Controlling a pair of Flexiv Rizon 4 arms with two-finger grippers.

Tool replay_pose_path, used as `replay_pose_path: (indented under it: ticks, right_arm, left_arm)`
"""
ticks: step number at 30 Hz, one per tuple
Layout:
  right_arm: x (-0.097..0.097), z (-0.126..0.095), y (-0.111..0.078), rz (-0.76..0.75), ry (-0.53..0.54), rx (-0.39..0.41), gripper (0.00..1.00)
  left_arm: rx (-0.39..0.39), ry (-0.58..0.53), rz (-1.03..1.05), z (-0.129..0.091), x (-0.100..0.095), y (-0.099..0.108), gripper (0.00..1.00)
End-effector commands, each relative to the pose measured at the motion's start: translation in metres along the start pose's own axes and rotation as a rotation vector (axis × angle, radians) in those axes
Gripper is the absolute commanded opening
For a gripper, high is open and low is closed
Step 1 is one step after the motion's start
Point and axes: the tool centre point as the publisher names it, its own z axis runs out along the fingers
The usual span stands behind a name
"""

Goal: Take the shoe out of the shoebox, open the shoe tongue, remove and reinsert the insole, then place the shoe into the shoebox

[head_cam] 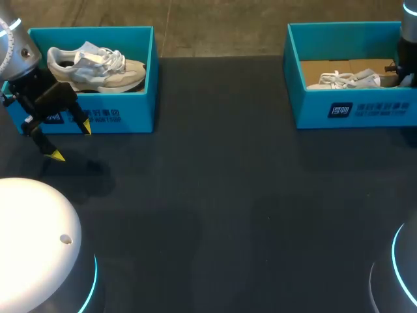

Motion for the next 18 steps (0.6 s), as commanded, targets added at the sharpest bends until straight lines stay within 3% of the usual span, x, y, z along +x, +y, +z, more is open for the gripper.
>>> replay_pose_path:
  ticks: [1, 10, 13, 14, 18]
  right_arm:
    - [0.0007, 0.0013, 0.0007, -0.006, 0.004, 0.003, 0.0]
    - [-0.0002, 0.0041, 0.0009, -0.01, 0.015, 0.015, 0.0]
    - [0.0005, 0.0033, 0.0006, -0.009, 0.02, 0.018, 0.32]
    - [0.0005, 0.0021, 0.0002, -0.009, 0.023, 0.018, 0.38]
    - [0.0001, -0.0058, -0.0017, -0.001, 0.028, 0.01, 0.43]
  left_arm:
    - [-0.004, 0.001, -0.001, 0.0002, 0.0002, -0.0005, 1.0]
    - [-0.004, 0.001, -0.001, 0.0002, 0.0002, -0.0005, 1.0]
    - [-0.004, 0.001, -0.001, 0.0002, 0.0002, -0.0005, 1.0]
    - [-0.004, 0.001, -0.001, 0.0002, 0.0002, -0.0005, 1.0]
    - [-0.004, 0.001, -0.001, 0.0002, 0.0002, -0.0005, 1.0]
